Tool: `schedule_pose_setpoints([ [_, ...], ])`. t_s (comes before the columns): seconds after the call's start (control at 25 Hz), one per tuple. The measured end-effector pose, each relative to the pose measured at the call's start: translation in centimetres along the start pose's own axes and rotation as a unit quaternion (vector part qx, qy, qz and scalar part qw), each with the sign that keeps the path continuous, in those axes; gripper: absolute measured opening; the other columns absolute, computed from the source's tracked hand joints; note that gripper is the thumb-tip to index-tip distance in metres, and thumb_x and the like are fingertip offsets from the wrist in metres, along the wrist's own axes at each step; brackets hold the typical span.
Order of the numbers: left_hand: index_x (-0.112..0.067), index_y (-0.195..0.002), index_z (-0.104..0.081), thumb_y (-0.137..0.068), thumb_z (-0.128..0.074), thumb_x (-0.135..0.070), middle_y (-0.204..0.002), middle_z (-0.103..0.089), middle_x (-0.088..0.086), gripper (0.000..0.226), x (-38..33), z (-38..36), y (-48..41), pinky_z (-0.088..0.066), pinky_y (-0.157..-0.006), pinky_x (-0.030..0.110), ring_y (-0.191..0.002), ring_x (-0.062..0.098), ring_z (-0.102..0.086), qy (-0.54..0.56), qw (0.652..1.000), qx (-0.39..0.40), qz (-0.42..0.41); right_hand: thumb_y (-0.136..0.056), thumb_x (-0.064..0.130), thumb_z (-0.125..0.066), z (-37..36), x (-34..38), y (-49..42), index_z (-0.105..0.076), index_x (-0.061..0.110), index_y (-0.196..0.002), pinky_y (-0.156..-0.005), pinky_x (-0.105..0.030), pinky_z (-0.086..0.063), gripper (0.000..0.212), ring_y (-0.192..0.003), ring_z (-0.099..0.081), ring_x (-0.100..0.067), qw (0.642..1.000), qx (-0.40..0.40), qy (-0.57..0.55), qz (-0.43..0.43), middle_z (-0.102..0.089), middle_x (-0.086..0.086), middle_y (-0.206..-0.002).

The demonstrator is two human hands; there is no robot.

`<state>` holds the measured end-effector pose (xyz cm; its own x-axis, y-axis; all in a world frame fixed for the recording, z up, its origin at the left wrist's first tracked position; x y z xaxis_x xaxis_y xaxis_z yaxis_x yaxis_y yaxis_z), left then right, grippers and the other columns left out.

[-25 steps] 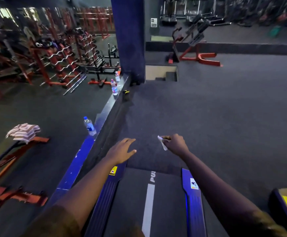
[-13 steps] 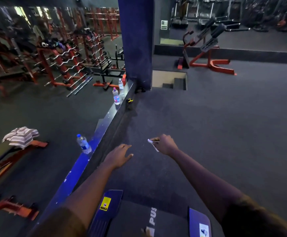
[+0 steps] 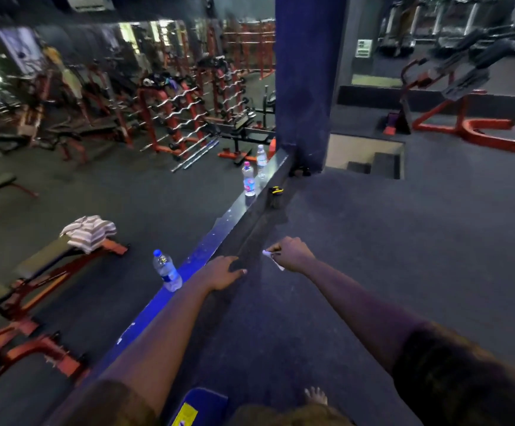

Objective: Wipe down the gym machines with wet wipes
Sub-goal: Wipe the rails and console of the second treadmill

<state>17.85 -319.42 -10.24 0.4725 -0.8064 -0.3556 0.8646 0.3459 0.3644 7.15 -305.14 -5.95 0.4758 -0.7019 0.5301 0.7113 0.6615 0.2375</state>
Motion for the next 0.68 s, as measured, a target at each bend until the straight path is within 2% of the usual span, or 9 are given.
schedule_pose_setpoints([
  [0.12,-0.017,-0.141,-0.044,-0.084,-0.046,-0.066,-0.141,-0.049,0.007,0.075,2.3,-2.9,-6.9,-0.039,-0.105,0.037,-0.128,0.021,-0.048,-0.003,0.998,-0.043,0.041,-0.092,0.037,-0.054,-4.2,-2.6,-8.4,-0.068,0.023,-0.113,-0.086,-0.031,-0.047,0.029,-0.109,-0.059,-0.028,0.999,0.026,0.018,0.036,-0.066,-0.011,-0.113],
  [0.28,-0.018,-0.142,-0.041,-0.093,-0.049,-0.051,-0.142,-0.046,0.008,0.060,4.4,-5.5,-12.8,-0.037,-0.106,0.039,-0.131,0.024,-0.043,0.007,0.993,-0.051,0.104,-0.091,0.038,-0.057,-7.8,-5.4,-15.8,-0.068,0.023,-0.112,-0.086,-0.031,-0.046,0.028,-0.107,-0.060,-0.030,0.995,0.075,0.041,0.059,-0.065,-0.015,-0.113],
  [0.36,-0.017,-0.141,-0.042,-0.093,-0.048,-0.050,-0.142,-0.046,0.009,0.059,6.1,-5.4,-13.5,-0.037,-0.106,0.036,-0.129,0.024,-0.044,0.025,0.988,-0.051,0.146,-0.091,0.038,-0.057,-8.1,-5.1,-18.0,-0.070,0.022,-0.108,-0.081,-0.028,-0.045,0.026,-0.105,-0.060,-0.029,0.990,0.104,0.038,0.087,-0.067,-0.014,-0.110],
  [0.48,-0.015,-0.140,-0.044,-0.096,-0.049,-0.042,-0.143,-0.046,0.008,0.053,9.3,-4.7,-12.8,-0.035,-0.107,0.033,-0.131,0.024,-0.043,0.068,0.972,-0.070,0.216,-0.092,0.040,-0.054,-8.5,-2.7,-21.0,-0.072,0.022,-0.087,-0.072,-0.024,-0.039,0.027,-0.101,-0.062,-0.024,0.979,0.138,0.027,0.148,-0.070,-0.013,-0.100],
  [0.56,-0.015,-0.140,-0.044,-0.096,-0.050,-0.040,-0.145,-0.044,0.007,0.051,11.9,-4.9,-11.3,-0.033,-0.108,0.033,-0.132,0.023,-0.041,0.090,0.958,-0.085,0.259,-0.093,0.039,-0.054,-9.8,-0.3,-22.2,-0.073,0.022,-0.091,-0.068,-0.022,-0.037,0.026,-0.098,-0.062,-0.019,0.968,0.166,0.026,0.187,-0.071,-0.008,-0.093],
  [0.64,-0.015,-0.142,-0.041,-0.096,-0.050,-0.038,-0.148,-0.038,0.009,0.053,14.5,-5.1,-9.2,-0.030,-0.110,0.033,-0.135,0.024,-0.038,0.103,0.943,-0.101,0.300,-0.092,0.037,-0.054,-11.6,2.4,-23.3,-0.073,0.022,-0.087,-0.067,-0.023,-0.040,0.025,-0.096,-0.062,-0.018,0.955,0.187,0.033,0.230,-0.071,-0.004,-0.085],
  [0.68,-0.015,-0.144,-0.038,-0.096,-0.050,-0.039,-0.149,-0.036,0.010,0.055,16.4,-5.3,-7.8,-0.029,-0.110,0.033,-0.136,0.025,-0.036,0.115,0.929,-0.109,0.333,-0.092,0.034,-0.054,-13.1,4.5,-23.7,-0.073,0.020,-0.093,-0.071,-0.024,-0.042,0.024,-0.100,-0.062,-0.020,0.944,0.199,0.041,0.261,-0.071,-0.006,-0.091],
])
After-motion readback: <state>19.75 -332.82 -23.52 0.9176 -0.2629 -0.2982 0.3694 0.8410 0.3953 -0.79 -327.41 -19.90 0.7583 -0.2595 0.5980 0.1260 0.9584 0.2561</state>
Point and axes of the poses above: each hand's wrist, its own y-axis away from the middle knuckle, its own z-axis out of the back of the hand, x = y × z, the point moved 7 cm from there along -y, towards the middle knuckle
